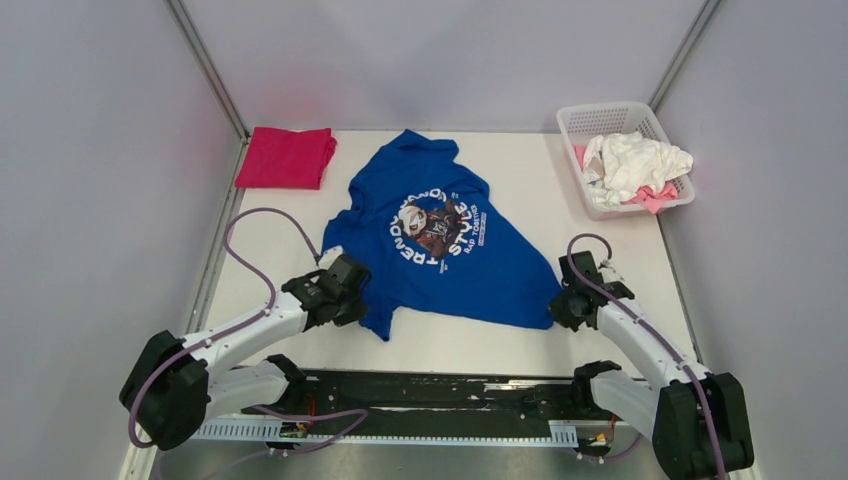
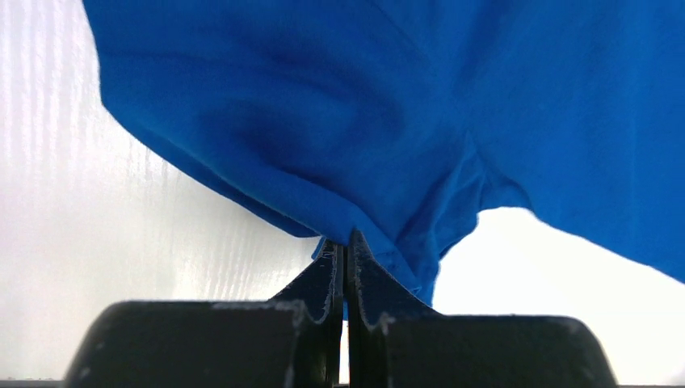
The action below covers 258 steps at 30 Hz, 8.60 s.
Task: Fold and stack the t-shirts
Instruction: Flatten out the tshirt
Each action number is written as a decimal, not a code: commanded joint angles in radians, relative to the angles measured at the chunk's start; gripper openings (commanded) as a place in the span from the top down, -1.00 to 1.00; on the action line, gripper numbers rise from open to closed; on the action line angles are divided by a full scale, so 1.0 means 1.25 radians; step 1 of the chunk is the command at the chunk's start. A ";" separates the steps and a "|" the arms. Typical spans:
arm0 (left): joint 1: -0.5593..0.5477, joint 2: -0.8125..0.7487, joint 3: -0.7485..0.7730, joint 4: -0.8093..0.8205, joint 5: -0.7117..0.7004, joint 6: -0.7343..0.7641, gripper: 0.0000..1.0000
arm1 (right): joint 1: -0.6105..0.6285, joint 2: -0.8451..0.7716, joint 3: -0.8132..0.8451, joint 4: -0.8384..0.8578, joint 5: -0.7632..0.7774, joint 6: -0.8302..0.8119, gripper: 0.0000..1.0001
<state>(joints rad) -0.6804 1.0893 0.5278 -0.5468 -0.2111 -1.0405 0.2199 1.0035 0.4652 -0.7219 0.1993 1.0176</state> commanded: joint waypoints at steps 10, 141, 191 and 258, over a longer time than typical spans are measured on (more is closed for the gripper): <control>-0.003 -0.109 0.312 -0.026 -0.320 0.111 1.00 | -0.003 -0.164 0.257 0.082 0.168 -0.229 1.00; 0.272 0.198 0.237 0.178 -0.052 0.250 -1.00 | 0.004 0.077 0.064 0.355 -0.161 -0.230 -1.00; 0.306 0.735 0.614 0.401 0.115 0.271 -1.00 | -0.097 0.598 0.477 0.477 -0.087 -0.238 -1.00; 0.317 0.871 0.869 0.398 0.213 0.213 -1.00 | 0.055 0.553 0.353 0.467 -0.139 -0.376 -1.00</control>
<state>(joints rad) -0.2901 2.1647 1.5642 -0.1032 0.0265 -0.7521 0.2848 1.6997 0.9298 -0.1326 0.0509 0.5304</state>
